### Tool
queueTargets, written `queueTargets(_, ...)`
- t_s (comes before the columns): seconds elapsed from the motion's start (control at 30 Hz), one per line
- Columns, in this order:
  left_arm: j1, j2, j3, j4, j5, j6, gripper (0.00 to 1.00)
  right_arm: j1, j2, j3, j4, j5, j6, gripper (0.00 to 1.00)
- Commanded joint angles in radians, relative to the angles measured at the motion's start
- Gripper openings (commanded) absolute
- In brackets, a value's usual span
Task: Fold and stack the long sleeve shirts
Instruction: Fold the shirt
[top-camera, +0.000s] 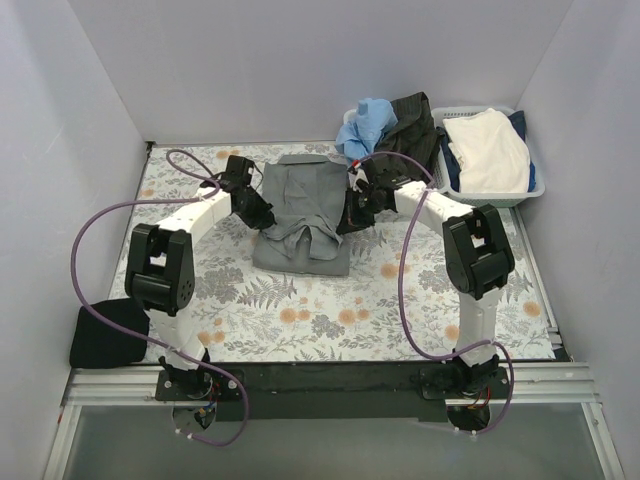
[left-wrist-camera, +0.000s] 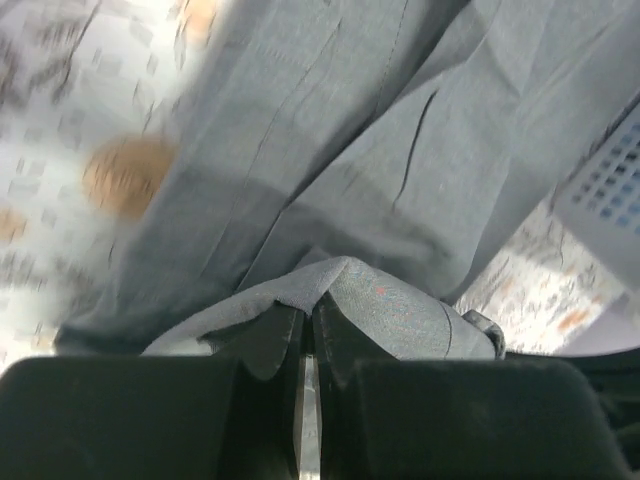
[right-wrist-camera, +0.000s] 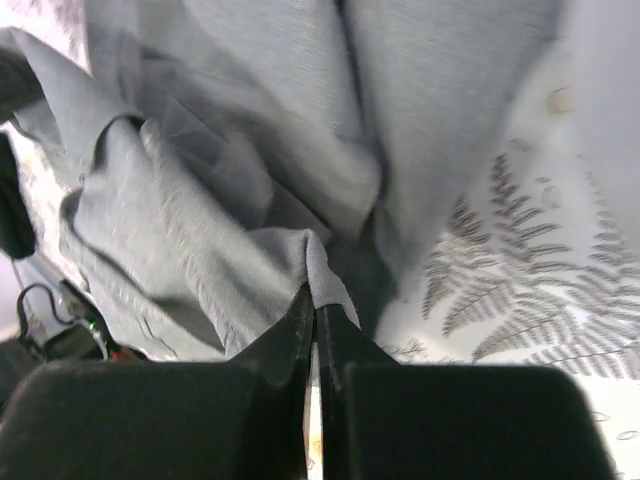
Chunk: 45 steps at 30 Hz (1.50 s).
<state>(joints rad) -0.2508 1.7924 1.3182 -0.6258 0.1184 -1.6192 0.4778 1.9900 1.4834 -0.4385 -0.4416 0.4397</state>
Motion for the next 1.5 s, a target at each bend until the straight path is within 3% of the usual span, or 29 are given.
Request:
queueTargets(0.0,0.007,0.047,0.082,0.057,-0.074,0.045,0.23,-0.024,-0.002,0.077,0.062,0.063,0.028,0.18)
queueTargets(0.07,0.016,0.053,0.104,0.051,-0.091,0.062,0.39,-0.025,-0.019,0.077,0.079,0.081,0.024,0.35)
queueTargets(0.13,0.025,0.038,0.128,0.041,-0.106,0.070,0.63,-0.027,-0.063,0.071,0.093,0.102,0.007,0.46)
queueTargets(0.23,0.033,-0.027,0.141,0.040,-0.178,0.097,0.69,-0.025,-0.154,0.017,0.119,0.156,-0.031,0.52)
queueTargets(0.5,0.021,-0.287,-0.029,0.092,-0.120,0.254,0.70,0.111,-0.326,-0.104,0.063,0.420,-0.208,0.50)
queueTargets(0.63,0.002,-0.398,-0.174,0.068,0.007,0.314,0.68,0.243,-0.347,-0.176,0.009,0.481,-0.254,0.41)
queueTargets(0.7,-0.016,-0.430,-0.253,0.057,0.041,0.334,0.63,0.281,-0.343,-0.208,0.003,0.480,-0.260,0.39)
queueTargets(0.8,-0.027,-0.481,-0.344,0.044,0.027,0.343,0.56,0.331,-0.303,-0.219,0.020,0.457,-0.257,0.27)
queueTargets(0.93,-0.027,-0.499,-0.364,0.029,-0.011,0.317,0.54,0.349,-0.218,-0.161,0.084,0.409,-0.257,0.14)
queueTargets(1.47,-0.027,-0.536,-0.366,-0.074,-0.106,0.289,0.56,0.354,-0.013,0.066,0.178,0.320,-0.229,0.06)
